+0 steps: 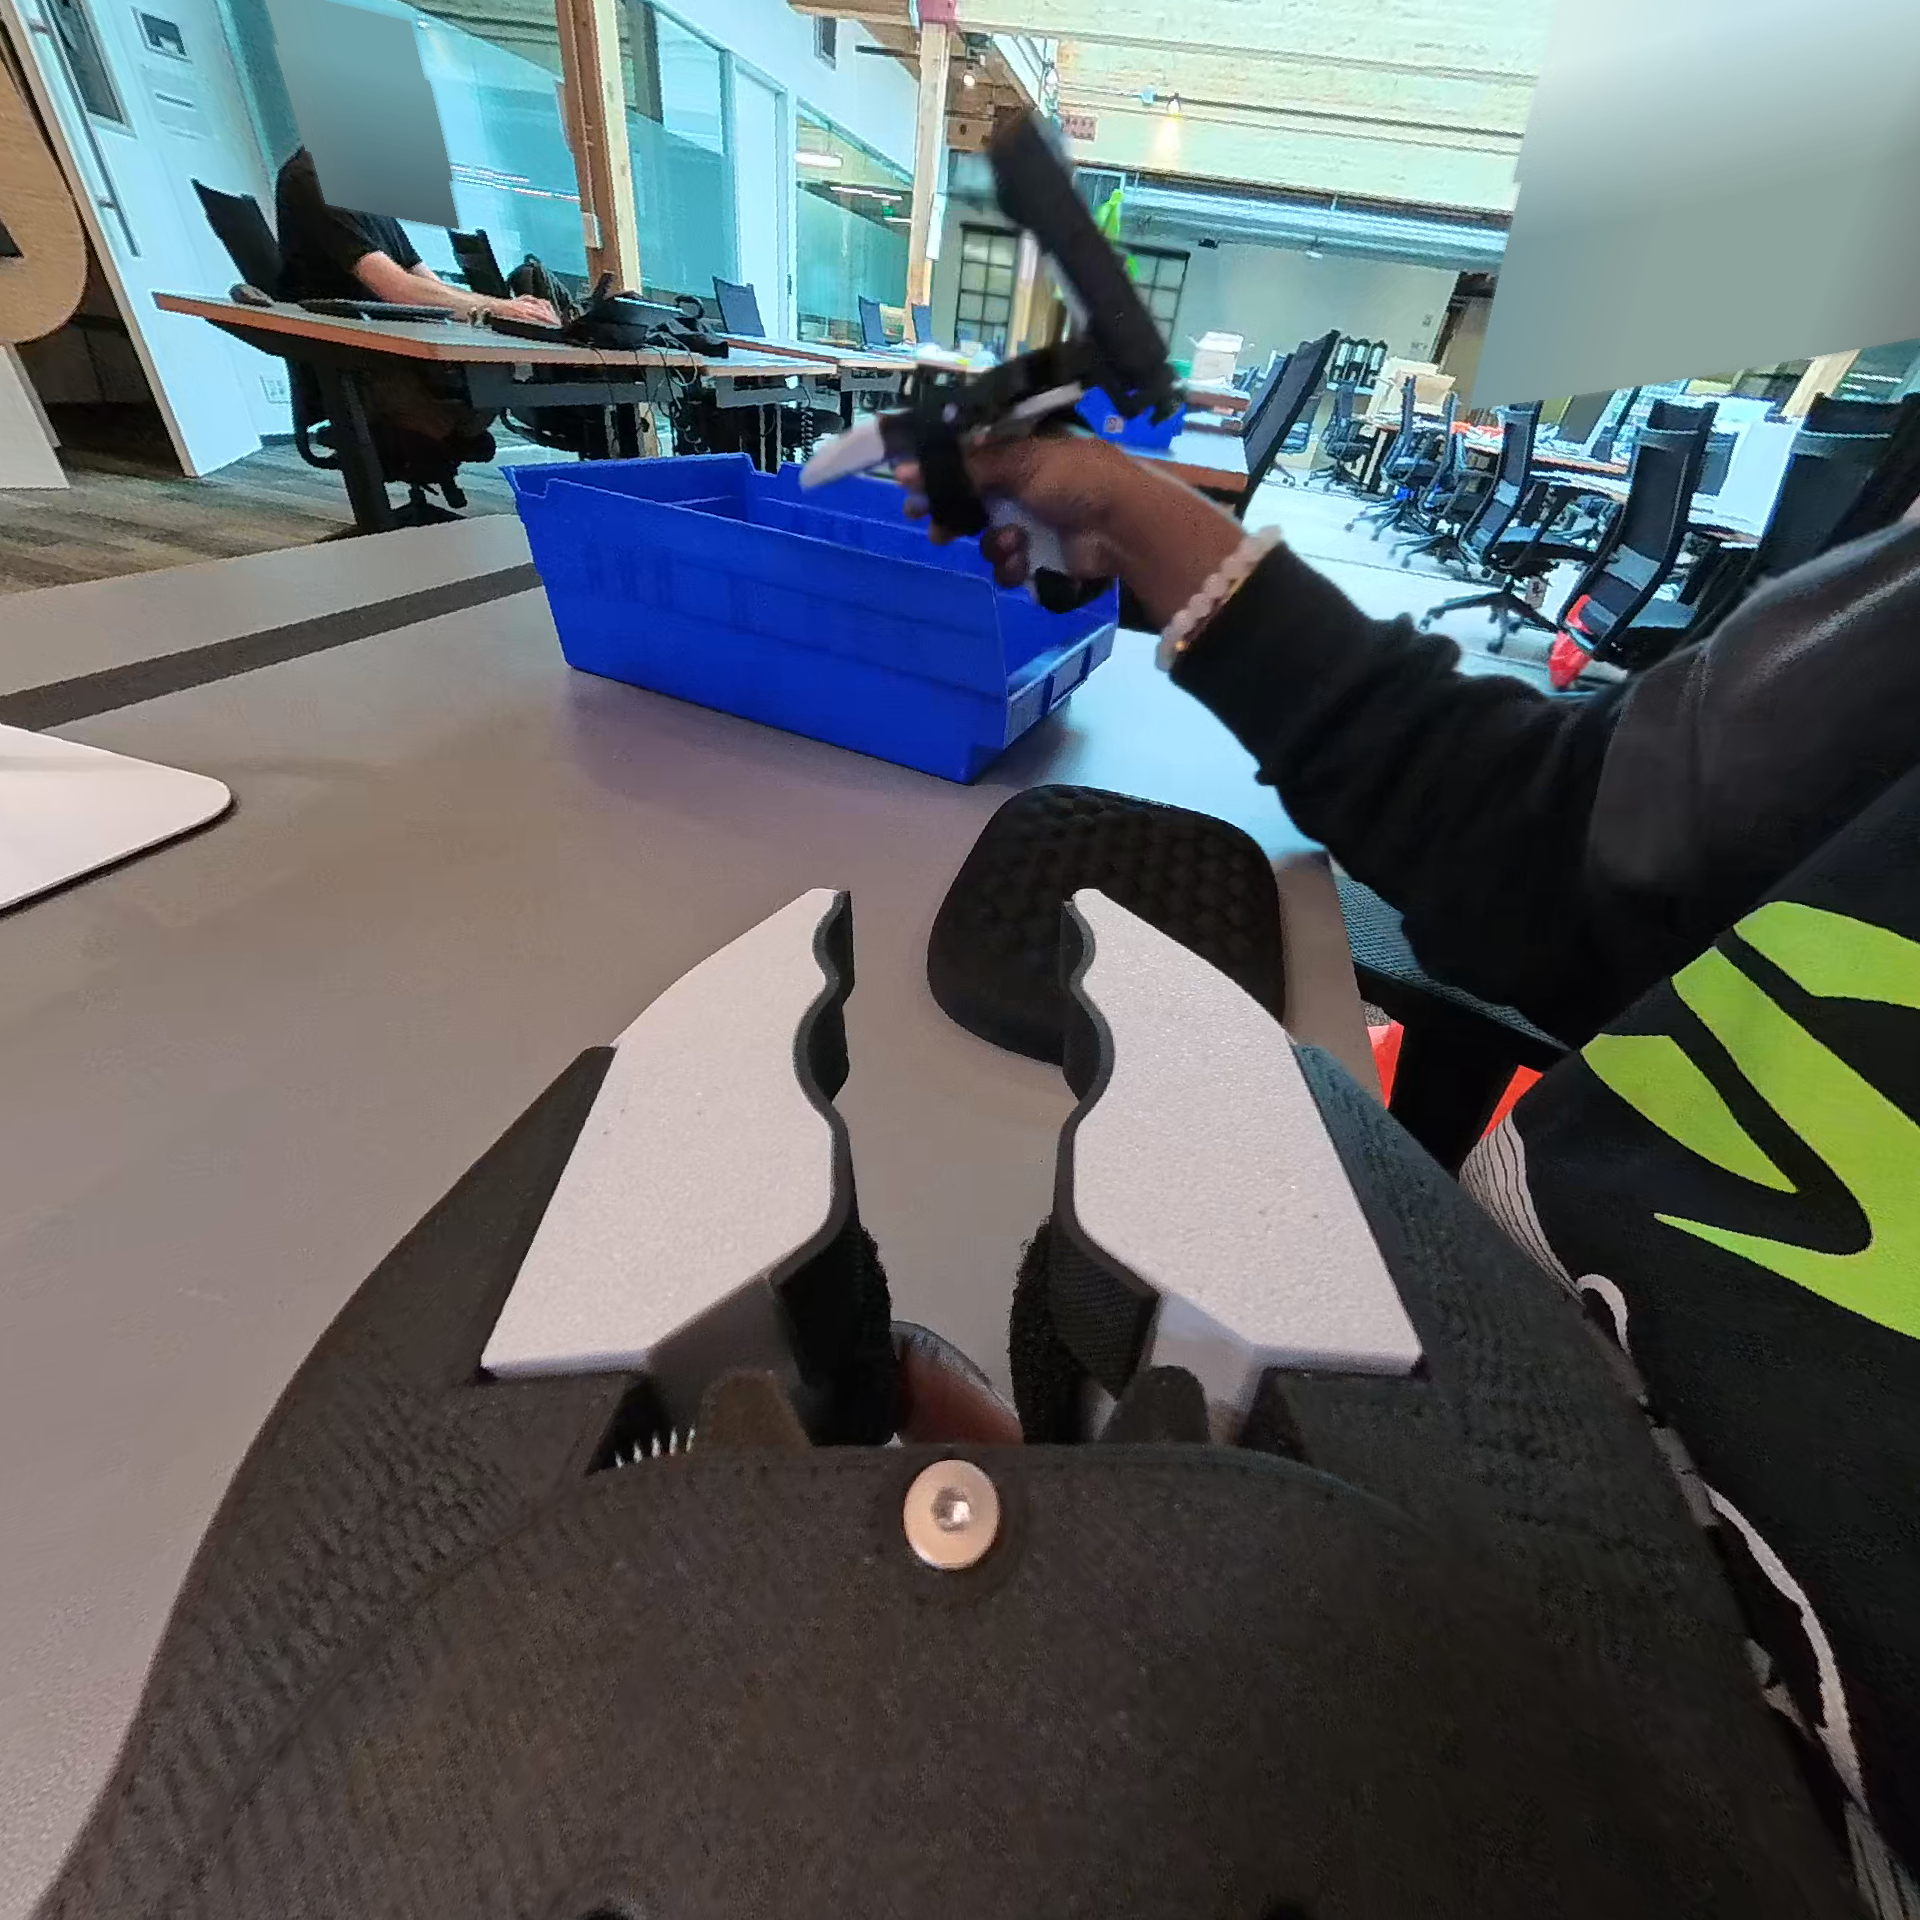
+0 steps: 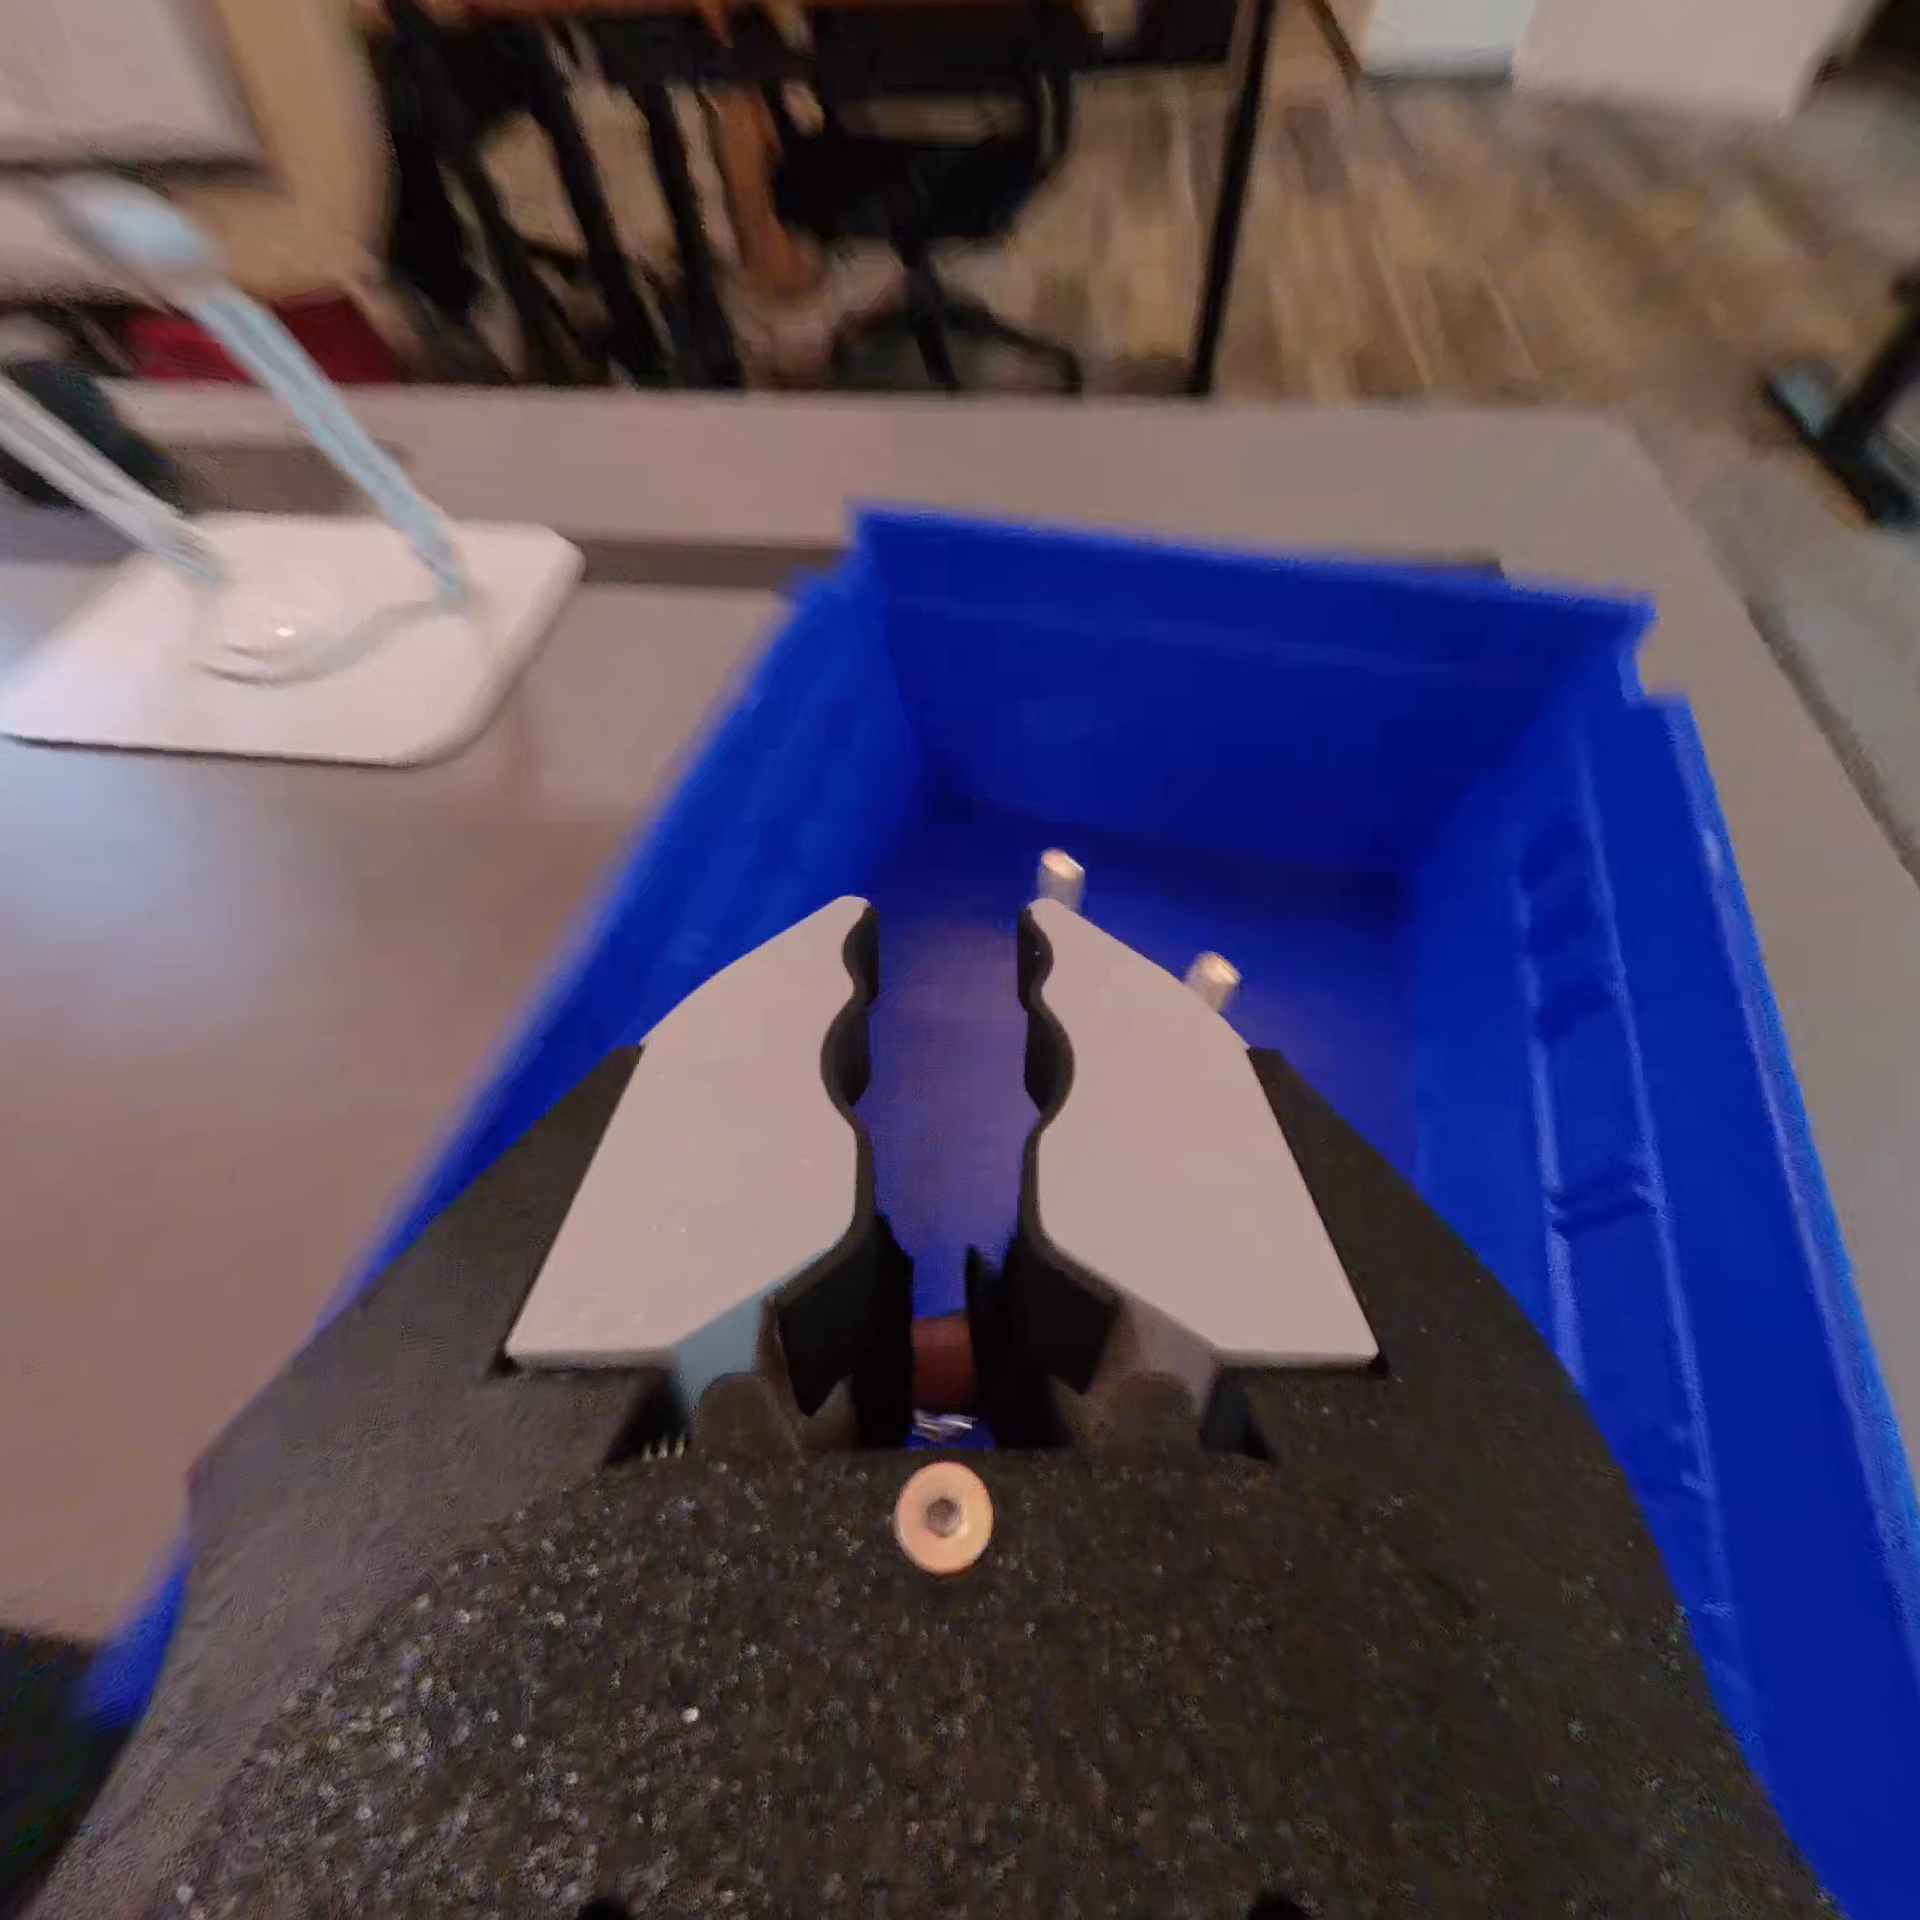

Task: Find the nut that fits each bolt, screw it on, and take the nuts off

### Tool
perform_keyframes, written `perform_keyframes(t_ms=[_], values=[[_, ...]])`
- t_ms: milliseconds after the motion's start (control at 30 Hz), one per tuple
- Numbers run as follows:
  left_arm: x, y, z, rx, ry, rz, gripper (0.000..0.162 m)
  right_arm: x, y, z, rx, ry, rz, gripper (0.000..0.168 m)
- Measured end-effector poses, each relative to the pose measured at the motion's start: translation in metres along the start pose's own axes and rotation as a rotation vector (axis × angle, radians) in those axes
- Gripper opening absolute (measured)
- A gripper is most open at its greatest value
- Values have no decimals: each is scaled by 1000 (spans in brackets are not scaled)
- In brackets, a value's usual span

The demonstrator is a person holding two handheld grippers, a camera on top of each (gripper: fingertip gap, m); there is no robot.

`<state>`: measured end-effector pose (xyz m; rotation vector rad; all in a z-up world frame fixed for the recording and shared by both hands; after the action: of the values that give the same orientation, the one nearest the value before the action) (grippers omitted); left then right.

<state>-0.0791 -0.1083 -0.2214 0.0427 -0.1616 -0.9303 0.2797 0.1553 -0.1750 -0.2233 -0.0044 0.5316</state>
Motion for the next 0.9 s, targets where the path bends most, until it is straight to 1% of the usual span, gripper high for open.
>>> perform_keyframes(t_ms=[100, 200, 267, 333, 433, 500, 600, 667, 767, 833, 900], values=[[0, 0, 0, -1, 4, 2, 38, -53, -32, 25, 208, -36, 168, 40], [1, 0, 1, -2, 12, 2, 38, -108, -61, 30, 363, -87, 342, 43], [2, 0, 2, -4, 19, 3, 38, -136, -73, 21, 389, -103, 424, 43], [5, -2, 5, -1, 32, -1, 38, -156, -80, 6, 399, -105, 470, 43], [11, -8, 16, 9, 32, -1, 38, -172, -84, -19, 391, -117, 500, 43], [10, -18, 30, -5, 36, 31, 38, -178, -84, -34, 373, -127, 514, 43], [-6, -47, 62, -51, 90, 162, 38, -180, -80, -50, 340, -123, 510, 42], [-28, -75, 91, -111, 151, 328, 38, -180, -78, -55, 331, -117, 511, 42], [-72, -121, 124, -298, 189, 559, 39, -181, -74, -59, 317, -131, 507, 42], [-111, -147, 134, -414, 130, 704, 39, -181, -72, -62, 304, -144, 500, 42], [-149, -165, 131, -536, -5, 760, 40, -182, -71, -64, 303, -153, 499, 42]])
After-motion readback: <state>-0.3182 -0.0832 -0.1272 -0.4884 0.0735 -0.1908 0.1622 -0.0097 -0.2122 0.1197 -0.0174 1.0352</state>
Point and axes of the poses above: each gripper's, where its closed fingertips meet, y out along the fingers, z out of its top, x = y × z across the jaws, the point moved 9 cm from there along -y, back along the fingers, and after that the axes turned 10 degrees about x, right-handed, at the moved point
